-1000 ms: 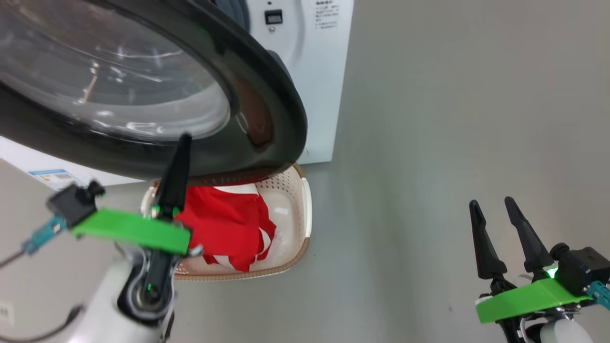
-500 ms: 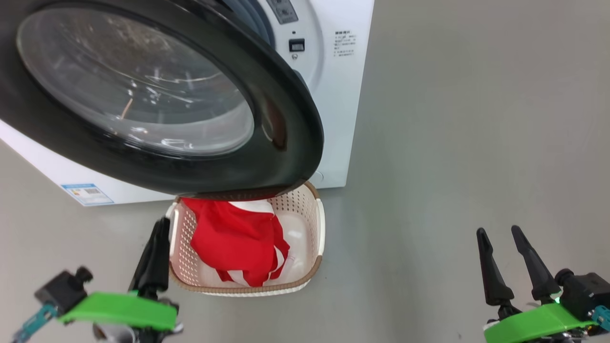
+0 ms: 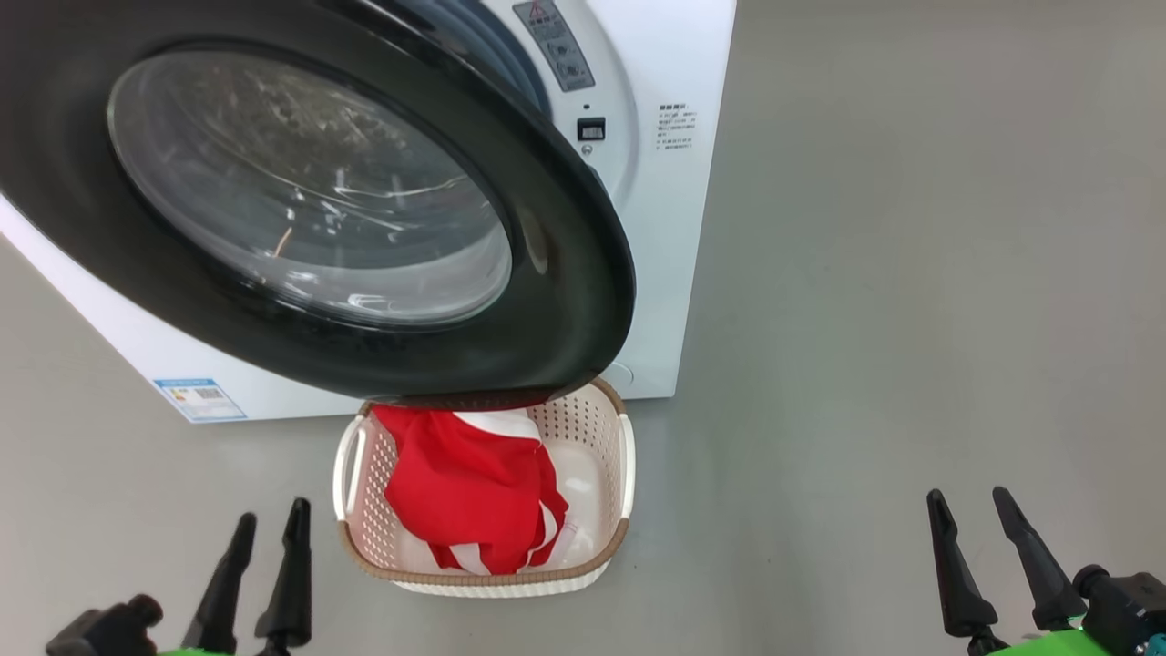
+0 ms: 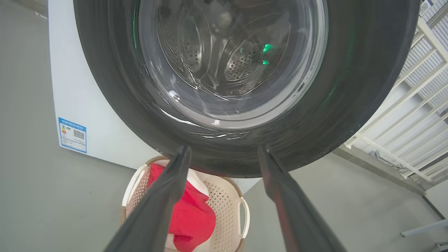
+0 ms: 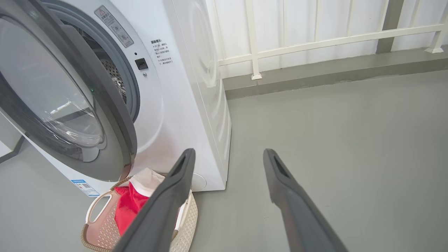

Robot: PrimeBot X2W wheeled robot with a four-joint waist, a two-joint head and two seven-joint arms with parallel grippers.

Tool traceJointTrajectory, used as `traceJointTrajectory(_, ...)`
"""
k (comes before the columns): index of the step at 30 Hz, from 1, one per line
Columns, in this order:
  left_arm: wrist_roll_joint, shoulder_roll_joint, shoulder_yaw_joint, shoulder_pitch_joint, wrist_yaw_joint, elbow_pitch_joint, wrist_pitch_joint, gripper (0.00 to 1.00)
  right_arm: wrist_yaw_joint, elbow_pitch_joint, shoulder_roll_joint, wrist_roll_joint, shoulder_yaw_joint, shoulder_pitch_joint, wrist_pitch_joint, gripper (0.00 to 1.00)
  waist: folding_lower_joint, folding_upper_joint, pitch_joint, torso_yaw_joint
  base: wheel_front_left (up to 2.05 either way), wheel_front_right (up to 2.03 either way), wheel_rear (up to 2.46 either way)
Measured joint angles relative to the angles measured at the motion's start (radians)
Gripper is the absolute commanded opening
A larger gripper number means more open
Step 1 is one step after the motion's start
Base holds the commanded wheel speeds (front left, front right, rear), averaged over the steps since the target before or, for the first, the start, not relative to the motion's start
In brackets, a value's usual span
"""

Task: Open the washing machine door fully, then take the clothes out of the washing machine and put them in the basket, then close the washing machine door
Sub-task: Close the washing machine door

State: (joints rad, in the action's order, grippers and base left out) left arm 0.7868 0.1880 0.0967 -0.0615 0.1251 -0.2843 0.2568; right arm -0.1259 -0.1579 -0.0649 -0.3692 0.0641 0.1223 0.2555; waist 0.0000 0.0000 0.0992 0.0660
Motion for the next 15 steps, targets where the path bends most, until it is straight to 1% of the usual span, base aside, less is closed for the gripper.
traceJointTrajectory(4,-0.178,-0.001,-0.039,0.043,0.0,0.015,0.0,1.0,0.0,0.003,0.0,0.0,0.002,0.011,0.0,1.0,0.0,0.0,-0.019,-0.001,0.0,0.0,0.0)
traceJointTrajectory(9,-0.353,-0.042,-0.116,0.085,0.0,0.054,0.0,1.0,0.0,0.009,0.0,0.0,0.015,0.041,0.0,1.0,0.0,0.0,-0.039,-0.004,0.0,0.0,0.0)
traceJointTrajectory(12,-0.477,-0.055,-0.157,0.105,0.0,0.083,0.0,1.0,0.0,0.013,0.0,0.0,0.019,0.045,0.0,1.0,0.0,0.0,-0.049,-0.005,0.0,0.0,0.0)
traceJointTrajectory(15,-0.56,-0.079,-0.191,0.125,0.0,0.111,0.0,1.0,0.0,0.019,0.0,0.0,0.023,0.065,0.0,1.0,0.0,0.0,-0.06,-0.005,0.0,0.0,0.0)
